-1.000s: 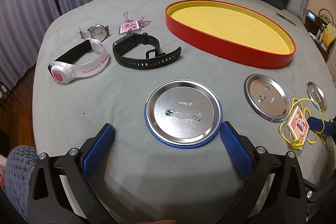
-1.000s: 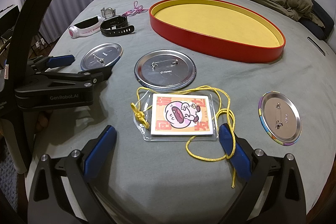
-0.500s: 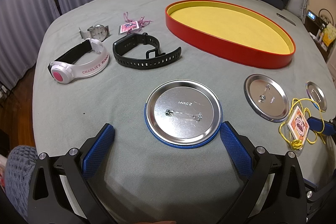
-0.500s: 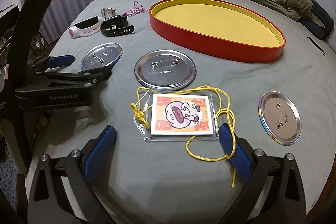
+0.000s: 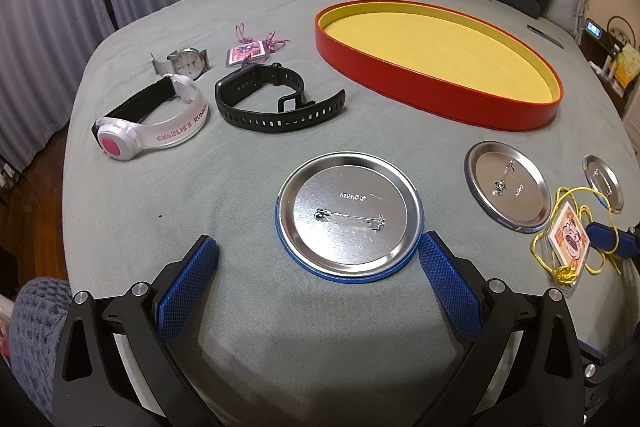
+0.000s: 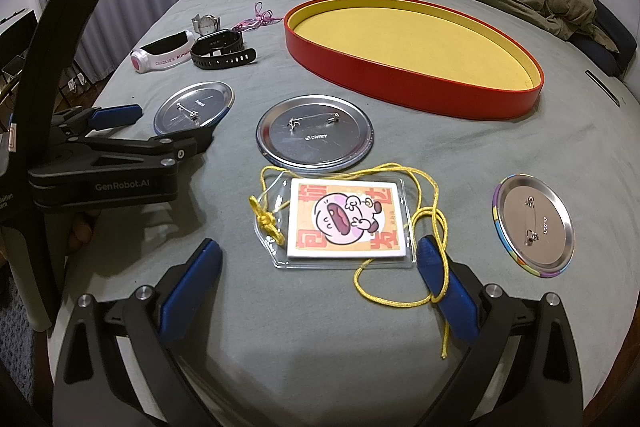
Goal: Organize jewelry
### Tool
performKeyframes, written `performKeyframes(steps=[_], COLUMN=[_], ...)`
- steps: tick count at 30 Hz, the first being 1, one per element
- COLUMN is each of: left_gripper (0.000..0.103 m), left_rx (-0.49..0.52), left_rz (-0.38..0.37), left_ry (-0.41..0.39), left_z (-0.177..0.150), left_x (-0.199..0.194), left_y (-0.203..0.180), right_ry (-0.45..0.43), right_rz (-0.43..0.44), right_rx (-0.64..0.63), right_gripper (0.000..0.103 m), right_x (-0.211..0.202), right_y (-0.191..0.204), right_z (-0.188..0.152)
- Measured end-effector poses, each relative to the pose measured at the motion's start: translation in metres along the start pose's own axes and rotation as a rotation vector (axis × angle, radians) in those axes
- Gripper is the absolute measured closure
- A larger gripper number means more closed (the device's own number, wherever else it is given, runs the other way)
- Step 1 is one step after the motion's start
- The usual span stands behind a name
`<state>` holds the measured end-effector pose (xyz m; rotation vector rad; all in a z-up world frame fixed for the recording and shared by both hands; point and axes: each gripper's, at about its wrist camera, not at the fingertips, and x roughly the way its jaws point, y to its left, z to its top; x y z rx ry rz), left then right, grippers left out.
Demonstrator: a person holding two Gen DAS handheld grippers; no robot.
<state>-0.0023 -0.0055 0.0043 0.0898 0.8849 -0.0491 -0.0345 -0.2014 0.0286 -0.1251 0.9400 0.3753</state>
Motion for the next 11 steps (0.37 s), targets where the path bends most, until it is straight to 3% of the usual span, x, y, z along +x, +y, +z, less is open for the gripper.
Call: performKeyframes(steps=[11], left_gripper=[0.005], left_rx=[0.002], left_rz=[0.001], left_ry=[0.004], left_z=[0.0011], left_x=[-0.0007], left_y=[-0.0007], right_ry=[0.0], right_rz=[0.0], right_rx=[0.0], right_gripper=[0.009], right_x=[-0.0001], right_y=[-0.0001], right_z=[0.0001])
